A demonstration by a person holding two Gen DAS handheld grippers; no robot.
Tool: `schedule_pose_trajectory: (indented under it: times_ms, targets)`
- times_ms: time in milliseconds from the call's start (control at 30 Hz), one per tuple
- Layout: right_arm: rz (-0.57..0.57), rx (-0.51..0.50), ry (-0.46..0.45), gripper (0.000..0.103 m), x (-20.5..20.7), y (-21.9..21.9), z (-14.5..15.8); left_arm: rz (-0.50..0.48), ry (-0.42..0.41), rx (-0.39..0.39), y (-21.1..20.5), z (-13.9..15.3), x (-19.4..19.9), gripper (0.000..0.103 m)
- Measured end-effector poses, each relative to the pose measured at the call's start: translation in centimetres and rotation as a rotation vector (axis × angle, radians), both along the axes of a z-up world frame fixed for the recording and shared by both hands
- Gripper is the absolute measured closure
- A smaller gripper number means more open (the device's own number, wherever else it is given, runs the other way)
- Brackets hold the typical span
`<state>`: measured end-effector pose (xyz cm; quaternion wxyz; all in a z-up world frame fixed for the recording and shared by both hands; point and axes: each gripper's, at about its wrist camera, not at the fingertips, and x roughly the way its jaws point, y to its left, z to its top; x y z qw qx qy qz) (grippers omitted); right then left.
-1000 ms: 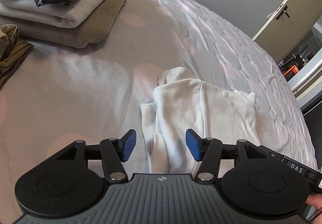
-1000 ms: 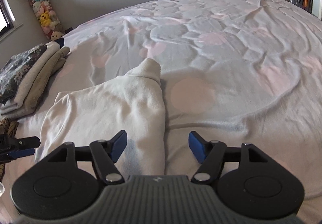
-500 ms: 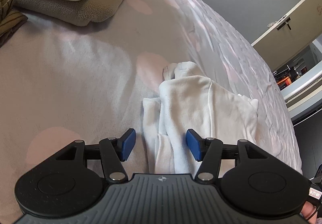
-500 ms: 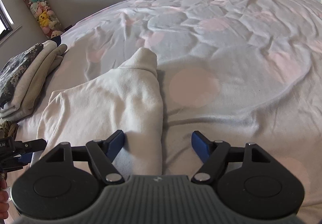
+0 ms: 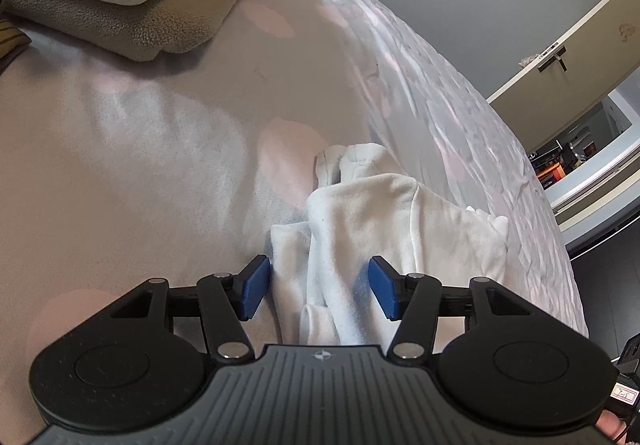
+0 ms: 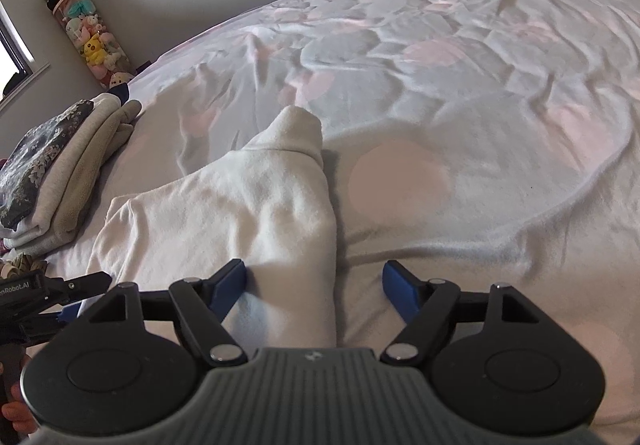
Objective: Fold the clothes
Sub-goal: 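Grasp the folded shirt end with both tools, then lift the folded shirt with both tools and carry it onto the clothes stack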
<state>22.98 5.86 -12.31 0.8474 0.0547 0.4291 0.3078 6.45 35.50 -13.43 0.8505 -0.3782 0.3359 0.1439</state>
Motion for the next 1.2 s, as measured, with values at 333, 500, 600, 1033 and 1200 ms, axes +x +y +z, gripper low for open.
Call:
schedule_pose_trajectory:
  times_ms: [333,500,600,1033,1200]
  targets:
    - [-0.004,0.044,0.031,0.034,1.7,0.4,-0.6,-0.036,-0.019,0.026,0.3,-0.3,1.3,0.068]
    - [0.010,0.063,0.026,0.042,2.5,1.1,-1.0,-0.048,-0.028,0.031,0.2,-0.4,1.6,0.076]
    - [0.028,0.081,0.015,0.061,2.6,1.3,-1.0,-0.054,-0.029,0.046,0.1,-0.2,1.8,0.079]
    - [0.081,0.117,-0.140,0.082,1.2,1.6,0.8,-0.054,-0.068,0.138,-1.1,2.4,1.1,0.084]
    - [0.106,0.135,-0.220,0.083,-0.4,1.7,2.7,-0.035,-0.113,0.184,-2.6,4.7,-0.7,0.084]
